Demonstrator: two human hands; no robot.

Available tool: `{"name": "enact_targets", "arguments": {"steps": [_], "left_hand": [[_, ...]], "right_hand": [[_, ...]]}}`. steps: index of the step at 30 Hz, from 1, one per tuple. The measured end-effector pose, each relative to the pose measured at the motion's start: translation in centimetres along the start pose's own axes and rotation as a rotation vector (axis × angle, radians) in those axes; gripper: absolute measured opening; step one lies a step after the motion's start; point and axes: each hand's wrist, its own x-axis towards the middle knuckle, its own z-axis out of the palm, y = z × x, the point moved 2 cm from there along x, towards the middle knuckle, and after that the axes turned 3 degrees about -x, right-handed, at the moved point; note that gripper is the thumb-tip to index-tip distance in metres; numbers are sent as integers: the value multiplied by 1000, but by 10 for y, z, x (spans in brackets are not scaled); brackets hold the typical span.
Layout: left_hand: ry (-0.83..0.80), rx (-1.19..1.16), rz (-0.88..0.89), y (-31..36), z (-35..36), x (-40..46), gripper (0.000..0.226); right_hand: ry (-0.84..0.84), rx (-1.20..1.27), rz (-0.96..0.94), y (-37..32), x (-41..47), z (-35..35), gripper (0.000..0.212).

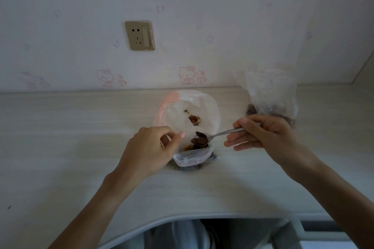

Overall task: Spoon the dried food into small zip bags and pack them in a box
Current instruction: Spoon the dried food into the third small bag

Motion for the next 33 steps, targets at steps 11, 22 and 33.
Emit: {"name": "enact_targets", "arguments": {"steps": [11, 22, 33], "left_hand": [[-63, -440, -39, 1, 10, 2, 19], [242, -281, -41, -7, -9, 18, 28], [44, -33, -396, -19, 26, 95, 109]], "right_hand": [[-115, -1119, -802, -33, -32, 10, 38], [74, -201, -261, -8, -1, -1, 29], [375, -391, -140, 33, 56, 13, 16]]}}
